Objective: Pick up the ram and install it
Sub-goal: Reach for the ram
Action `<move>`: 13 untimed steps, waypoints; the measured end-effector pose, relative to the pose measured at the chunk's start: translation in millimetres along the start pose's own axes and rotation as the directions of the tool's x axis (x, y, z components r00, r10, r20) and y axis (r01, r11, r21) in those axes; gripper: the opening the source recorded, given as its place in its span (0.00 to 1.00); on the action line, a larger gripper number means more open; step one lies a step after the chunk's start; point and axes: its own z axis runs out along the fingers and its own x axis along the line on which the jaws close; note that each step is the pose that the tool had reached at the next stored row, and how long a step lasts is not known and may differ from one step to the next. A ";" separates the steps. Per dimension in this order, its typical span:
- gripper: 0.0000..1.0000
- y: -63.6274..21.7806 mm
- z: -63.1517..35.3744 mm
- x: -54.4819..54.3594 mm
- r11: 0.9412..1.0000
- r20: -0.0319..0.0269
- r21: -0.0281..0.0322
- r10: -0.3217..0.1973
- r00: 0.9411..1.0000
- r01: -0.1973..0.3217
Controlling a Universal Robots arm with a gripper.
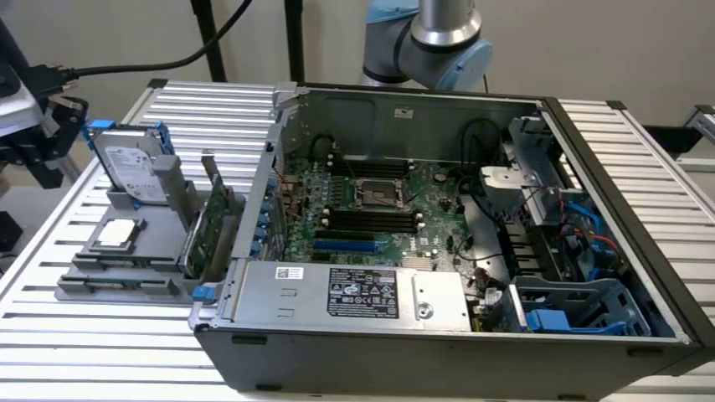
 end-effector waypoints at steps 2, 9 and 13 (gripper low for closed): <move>0.00 0.0 0.8 0.0 0.999 -0.008 0.000 -0.034 0.999 0.034; 0.00 -0.3 3.6 -0.2 0.987 -0.027 0.000 -0.159 0.987 0.159; 0.00 -0.3 5.5 -0.2 0.973 -0.032 0.002 -0.230 0.973 0.230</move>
